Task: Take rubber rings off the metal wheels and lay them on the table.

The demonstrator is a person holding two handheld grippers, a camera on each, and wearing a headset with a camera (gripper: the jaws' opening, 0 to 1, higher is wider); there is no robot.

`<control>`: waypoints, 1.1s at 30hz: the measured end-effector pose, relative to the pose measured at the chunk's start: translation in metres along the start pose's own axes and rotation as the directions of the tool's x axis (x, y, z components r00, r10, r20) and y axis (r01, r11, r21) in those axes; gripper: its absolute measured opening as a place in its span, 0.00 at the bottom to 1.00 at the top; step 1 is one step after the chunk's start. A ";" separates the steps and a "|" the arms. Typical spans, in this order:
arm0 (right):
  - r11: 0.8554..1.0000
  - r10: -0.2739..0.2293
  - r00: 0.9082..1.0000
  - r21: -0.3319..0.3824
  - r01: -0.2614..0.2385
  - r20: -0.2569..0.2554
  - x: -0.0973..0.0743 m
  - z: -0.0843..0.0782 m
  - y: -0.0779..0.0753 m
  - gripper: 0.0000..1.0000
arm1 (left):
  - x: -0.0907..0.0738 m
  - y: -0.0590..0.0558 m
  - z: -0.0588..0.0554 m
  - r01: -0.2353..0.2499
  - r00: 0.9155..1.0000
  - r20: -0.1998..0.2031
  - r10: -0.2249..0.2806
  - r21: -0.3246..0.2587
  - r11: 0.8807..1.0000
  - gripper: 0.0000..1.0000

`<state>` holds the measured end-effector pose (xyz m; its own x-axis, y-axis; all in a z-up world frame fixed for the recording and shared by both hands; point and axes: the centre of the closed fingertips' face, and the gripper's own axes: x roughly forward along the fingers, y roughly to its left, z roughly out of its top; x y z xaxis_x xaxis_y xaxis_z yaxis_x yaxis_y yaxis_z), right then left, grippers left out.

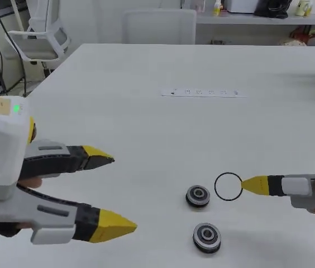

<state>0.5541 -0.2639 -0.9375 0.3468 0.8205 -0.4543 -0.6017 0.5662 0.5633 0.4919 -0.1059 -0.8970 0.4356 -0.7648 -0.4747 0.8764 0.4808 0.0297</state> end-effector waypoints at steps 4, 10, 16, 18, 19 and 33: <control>1.000 0.026 1.000 -0.016 -0.026 0.003 0.003 0.003 0.010 0.00 | -0.002 0.000 -0.010 -0.017 1.000 -0.019 0.017 -0.015 1.000 0.67; 0.999 0.044 0.999 -0.030 -0.044 0.006 0.005 0.007 0.018 0.00 | -0.004 -0.004 -0.017 -0.021 1.000 -0.020 0.021 -0.033 0.999 0.67; 0.995 0.076 0.997 -0.067 -0.076 0.000 0.012 0.011 0.034 0.00 | -0.005 -0.005 -0.024 -0.034 0.999 -0.020 0.033 -0.058 0.998 0.69; 0.992 0.091 0.996 -0.081 -0.093 -0.016 0.017 0.009 0.041 0.00 | -0.005 -0.004 -0.025 -0.041 0.999 -0.021 0.040 -0.059 0.997 0.72; 0.991 0.090 0.996 -0.093 -0.092 -0.027 0.018 0.008 0.043 0.00 | -0.005 -0.004 -0.026 -0.042 0.999 -0.022 0.041 -0.059 0.997 0.72; 0.963 0.114 0.979 -0.222 -0.151 -0.171 0.045 -0.007 0.071 0.00 | -0.004 -0.007 -0.027 -0.056 0.998 0.010 0.057 -0.097 0.994 0.83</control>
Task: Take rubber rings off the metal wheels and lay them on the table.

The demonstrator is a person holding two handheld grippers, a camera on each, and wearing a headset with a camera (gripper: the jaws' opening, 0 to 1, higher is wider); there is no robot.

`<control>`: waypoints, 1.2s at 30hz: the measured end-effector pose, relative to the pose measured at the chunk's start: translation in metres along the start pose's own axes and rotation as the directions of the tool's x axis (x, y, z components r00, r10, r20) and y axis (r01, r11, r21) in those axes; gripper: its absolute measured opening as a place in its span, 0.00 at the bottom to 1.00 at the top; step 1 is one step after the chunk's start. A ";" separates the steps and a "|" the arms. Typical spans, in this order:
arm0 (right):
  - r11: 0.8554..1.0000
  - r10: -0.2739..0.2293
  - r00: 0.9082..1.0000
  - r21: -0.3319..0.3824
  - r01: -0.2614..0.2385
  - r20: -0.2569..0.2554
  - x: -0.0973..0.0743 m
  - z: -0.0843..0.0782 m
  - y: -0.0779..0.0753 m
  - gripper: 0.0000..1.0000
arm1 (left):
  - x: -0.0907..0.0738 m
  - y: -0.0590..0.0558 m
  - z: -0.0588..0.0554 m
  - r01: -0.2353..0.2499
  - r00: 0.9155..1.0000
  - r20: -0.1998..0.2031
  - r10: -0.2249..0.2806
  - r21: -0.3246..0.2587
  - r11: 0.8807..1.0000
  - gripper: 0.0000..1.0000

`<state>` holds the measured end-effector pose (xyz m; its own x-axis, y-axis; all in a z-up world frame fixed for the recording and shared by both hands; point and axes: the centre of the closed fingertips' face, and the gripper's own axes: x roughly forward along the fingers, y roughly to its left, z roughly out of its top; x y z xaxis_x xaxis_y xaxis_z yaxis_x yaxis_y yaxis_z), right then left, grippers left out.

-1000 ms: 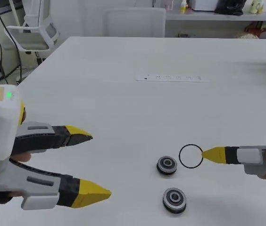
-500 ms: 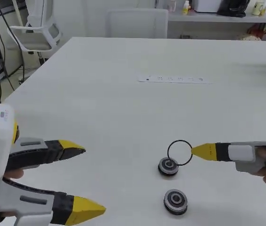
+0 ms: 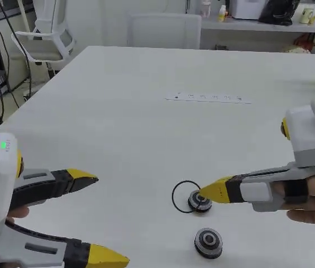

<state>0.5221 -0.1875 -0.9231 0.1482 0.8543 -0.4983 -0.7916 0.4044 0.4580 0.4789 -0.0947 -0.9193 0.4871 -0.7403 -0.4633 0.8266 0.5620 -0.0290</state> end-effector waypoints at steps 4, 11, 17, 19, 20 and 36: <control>0.999 0.014 0.999 -0.032 -0.015 -0.046 0.012 -0.003 0.005 0.00 | 0.002 -0.001 0.000 -0.002 1.000 0.005 0.002 -0.013 1.000 0.87; 0.998 0.025 0.995 -0.057 -0.031 -0.099 0.032 -0.009 0.008 0.00 | 0.008 -0.006 -0.004 0.002 1.000 0.002 -0.002 -0.024 1.000 0.92; 0.996 0.030 0.986 -0.080 -0.044 -0.162 0.046 -0.020 0.007 0.00 | 0.011 -0.007 -0.012 0.012 1.000 -0.014 -0.013 -0.047 0.999 0.93; 0.996 0.027 0.983 -0.079 -0.042 -0.183 0.050 -0.025 0.005 0.00 | 0.013 -0.009 -0.016 0.017 0.999 -0.029 -0.018 -0.057 0.998 0.93; 0.996 0.025 0.981 -0.079 -0.041 -0.192 0.051 -0.027 0.004 0.00 | 0.013 -0.009 -0.017 0.018 0.999 -0.034 -0.019 -0.054 0.998 0.93; 0.997 -0.048 0.962 -0.064 0.032 -0.270 0.071 -0.061 -0.022 0.00 | 0.011 -0.005 -0.019 -0.005 0.999 -0.033 0.002 -0.085 0.996 0.91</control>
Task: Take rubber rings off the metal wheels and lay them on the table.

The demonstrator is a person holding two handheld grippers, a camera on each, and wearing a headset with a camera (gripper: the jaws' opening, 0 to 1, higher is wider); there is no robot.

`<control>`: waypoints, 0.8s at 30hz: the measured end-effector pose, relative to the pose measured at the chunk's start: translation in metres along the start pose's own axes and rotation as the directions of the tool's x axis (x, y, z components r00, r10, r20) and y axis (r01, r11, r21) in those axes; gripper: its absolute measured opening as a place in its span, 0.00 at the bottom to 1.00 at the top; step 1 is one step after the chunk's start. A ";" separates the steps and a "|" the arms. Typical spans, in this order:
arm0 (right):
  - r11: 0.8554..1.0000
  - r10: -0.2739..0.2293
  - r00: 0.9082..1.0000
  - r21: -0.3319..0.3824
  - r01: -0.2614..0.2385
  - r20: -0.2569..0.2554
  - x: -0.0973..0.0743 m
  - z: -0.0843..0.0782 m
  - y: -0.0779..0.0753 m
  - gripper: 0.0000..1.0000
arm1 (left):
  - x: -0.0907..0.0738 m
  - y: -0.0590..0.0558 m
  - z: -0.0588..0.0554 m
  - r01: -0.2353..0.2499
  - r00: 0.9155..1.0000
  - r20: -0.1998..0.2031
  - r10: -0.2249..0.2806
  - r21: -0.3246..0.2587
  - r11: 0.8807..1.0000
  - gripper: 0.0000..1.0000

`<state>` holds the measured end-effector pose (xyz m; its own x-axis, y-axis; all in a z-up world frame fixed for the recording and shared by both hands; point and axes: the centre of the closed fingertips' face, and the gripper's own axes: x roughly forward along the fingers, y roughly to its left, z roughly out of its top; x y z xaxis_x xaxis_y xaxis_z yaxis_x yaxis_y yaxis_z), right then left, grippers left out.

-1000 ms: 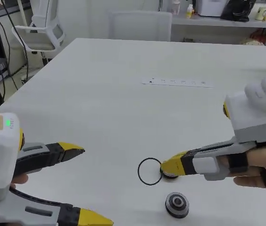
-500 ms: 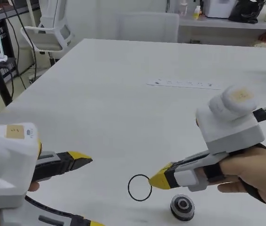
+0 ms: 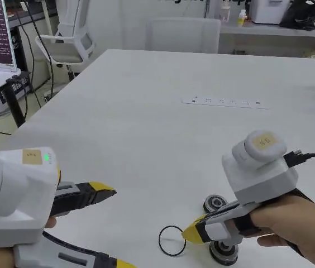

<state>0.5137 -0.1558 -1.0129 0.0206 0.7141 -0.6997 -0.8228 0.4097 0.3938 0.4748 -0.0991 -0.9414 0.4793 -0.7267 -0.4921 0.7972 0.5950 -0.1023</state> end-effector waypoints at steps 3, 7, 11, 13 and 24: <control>1.000 -0.009 1.000 0.005 0.009 0.005 -0.001 0.001 -0.003 0.01 | 0.000 0.001 0.000 -0.006 1.000 0.000 0.006 -0.002 1.000 0.91; 1.000 -0.029 1.000 -0.006 0.029 0.008 -0.003 0.001 -0.008 0.09 | 0.000 0.001 -0.002 -0.007 1.000 -0.009 0.007 -0.008 1.000 0.90; 0.999 -0.038 0.999 -0.026 0.038 0.007 -0.009 0.001 -0.010 0.11 | 0.000 0.000 -0.002 -0.003 1.000 -0.009 0.003 -0.003 1.000 0.90; 0.998 -0.043 0.999 -0.036 0.044 0.017 -0.014 0.004 -0.010 0.13 | 0.000 0.000 -0.002 0.001 1.000 -0.011 -0.001 -0.004 1.000 0.90; 0.994 -0.045 0.994 -0.095 0.054 0.095 -0.043 0.024 0.006 0.23 | 0.001 -0.003 -0.002 0.012 1.000 -0.012 -0.012 0.002 1.000 0.89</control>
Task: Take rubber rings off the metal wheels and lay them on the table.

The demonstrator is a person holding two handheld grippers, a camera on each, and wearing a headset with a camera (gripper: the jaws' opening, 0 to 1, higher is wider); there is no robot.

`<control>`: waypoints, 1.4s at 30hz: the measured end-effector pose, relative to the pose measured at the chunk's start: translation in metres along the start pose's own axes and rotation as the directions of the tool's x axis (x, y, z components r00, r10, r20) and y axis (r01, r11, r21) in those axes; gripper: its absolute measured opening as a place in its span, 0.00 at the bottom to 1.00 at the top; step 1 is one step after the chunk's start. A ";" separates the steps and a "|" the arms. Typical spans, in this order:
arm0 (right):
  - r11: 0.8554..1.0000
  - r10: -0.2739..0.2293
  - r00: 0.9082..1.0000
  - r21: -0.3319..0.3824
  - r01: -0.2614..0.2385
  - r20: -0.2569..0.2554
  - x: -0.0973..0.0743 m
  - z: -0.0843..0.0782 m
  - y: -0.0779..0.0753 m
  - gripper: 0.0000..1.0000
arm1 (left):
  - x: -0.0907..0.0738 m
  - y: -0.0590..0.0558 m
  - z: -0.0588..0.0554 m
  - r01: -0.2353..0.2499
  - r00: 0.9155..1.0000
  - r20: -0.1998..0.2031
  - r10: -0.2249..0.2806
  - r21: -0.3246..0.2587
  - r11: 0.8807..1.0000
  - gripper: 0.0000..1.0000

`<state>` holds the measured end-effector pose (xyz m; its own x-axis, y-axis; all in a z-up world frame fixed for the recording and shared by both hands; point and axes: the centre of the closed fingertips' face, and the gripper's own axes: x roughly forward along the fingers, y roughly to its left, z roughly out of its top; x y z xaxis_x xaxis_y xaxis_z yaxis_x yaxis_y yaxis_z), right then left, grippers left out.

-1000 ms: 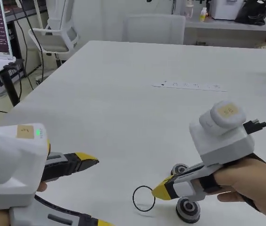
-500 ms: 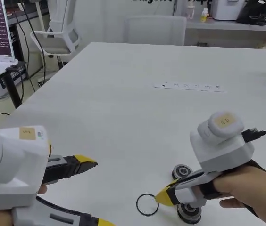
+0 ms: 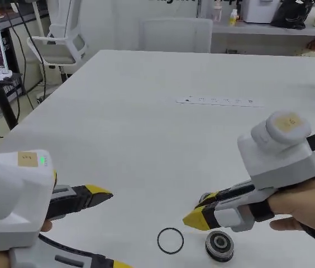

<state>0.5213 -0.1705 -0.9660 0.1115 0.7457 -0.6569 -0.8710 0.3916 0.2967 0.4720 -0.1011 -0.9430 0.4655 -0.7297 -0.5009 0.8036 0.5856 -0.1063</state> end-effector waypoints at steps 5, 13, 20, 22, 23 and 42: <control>0.999 -0.001 1.000 -0.055 0.002 0.022 -0.012 0.004 0.004 0.32 | 0.000 -0.001 -0.001 0.007 1.000 -0.002 -0.007 -0.002 1.000 0.89; 0.995 -0.005 0.996 -0.098 0.014 0.094 -0.037 0.013 0.003 0.42 | 0.001 -0.003 -0.001 0.011 1.000 -0.008 -0.011 0.004 1.000 0.89; 0.995 0.010 0.986 -0.099 0.006 0.167 -0.067 0.019 -0.002 0.45 | 0.001 -0.004 -0.002 0.018 1.000 -0.012 -0.018 0.002 1.000 0.89; 0.994 0.015 0.982 -0.105 0.005 0.189 -0.072 0.021 -0.002 0.44 | 0.001 -0.003 -0.001 0.016 1.000 -0.008 -0.016 0.000 1.000 0.89; 0.993 0.014 0.979 -0.114 0.009 0.204 -0.076 0.022 -0.003 0.44 | 0.001 -0.003 -0.001 0.015 1.000 -0.007 -0.015 0.000 1.000 0.89; 0.996 -0.036 0.994 -0.077 0.044 0.105 -0.055 -0.038 -0.028 0.49 | 0.003 -0.007 -0.006 0.036 0.998 -0.053 -0.035 0.019 0.999 0.92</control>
<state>0.5211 -0.2429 -0.9646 0.1921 0.7837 -0.5906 -0.8994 0.3814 0.2136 0.4650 -0.1053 -0.9485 0.4168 -0.7301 -0.5415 0.8268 0.5520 -0.1078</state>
